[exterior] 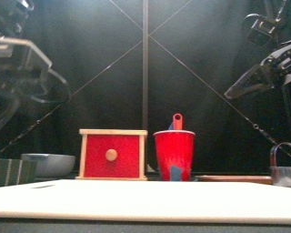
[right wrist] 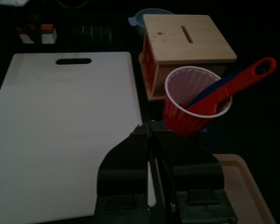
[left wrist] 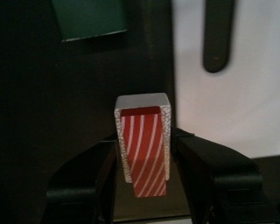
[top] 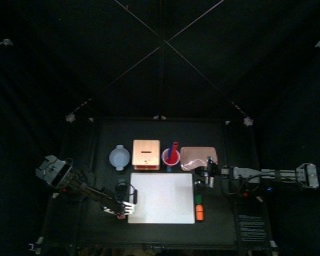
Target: Place salmon sushi on cutting board
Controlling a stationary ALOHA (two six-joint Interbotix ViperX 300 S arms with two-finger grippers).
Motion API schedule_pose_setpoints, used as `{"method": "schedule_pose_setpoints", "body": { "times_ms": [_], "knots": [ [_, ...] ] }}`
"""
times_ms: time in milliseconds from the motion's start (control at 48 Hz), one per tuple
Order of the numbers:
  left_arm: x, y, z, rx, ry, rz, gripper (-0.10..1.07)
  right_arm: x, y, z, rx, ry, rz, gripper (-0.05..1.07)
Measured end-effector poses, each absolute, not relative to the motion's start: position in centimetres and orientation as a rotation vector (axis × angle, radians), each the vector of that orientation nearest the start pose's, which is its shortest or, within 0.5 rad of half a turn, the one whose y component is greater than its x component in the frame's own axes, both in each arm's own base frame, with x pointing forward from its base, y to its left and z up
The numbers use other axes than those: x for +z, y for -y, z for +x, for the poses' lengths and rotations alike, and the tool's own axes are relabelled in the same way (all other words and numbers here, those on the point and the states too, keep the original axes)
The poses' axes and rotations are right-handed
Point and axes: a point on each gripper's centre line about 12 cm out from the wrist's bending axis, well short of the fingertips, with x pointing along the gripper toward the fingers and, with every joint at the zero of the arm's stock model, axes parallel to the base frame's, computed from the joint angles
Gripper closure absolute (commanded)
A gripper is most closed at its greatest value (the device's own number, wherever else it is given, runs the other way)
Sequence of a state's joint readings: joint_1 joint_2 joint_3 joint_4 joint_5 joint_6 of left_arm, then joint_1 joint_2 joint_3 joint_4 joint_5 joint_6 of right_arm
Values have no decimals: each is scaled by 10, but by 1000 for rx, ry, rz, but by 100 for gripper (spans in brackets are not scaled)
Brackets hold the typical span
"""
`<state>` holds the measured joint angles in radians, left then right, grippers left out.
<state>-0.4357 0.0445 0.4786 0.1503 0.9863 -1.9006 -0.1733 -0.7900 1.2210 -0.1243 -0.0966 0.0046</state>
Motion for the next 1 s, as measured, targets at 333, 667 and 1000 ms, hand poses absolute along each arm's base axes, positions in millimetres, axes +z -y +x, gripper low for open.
{"method": "schedule_pose_setpoints", "body": {
  "times_ms": [333, 667, 1000],
  "knots": [
    [148, 81, 426, 960, -1011, -1044, 22, 219, 36, 211, -144, -337, -85, 98],
    [129, 68, 471, 944, -1046, -1089, 21, 213, 36, 208, -147, -368, -71, 98],
    [121, 64, 472, 969, -1063, -1118, -2, 213, 36, 208, -149, -366, -68, 98]
  ]
}}
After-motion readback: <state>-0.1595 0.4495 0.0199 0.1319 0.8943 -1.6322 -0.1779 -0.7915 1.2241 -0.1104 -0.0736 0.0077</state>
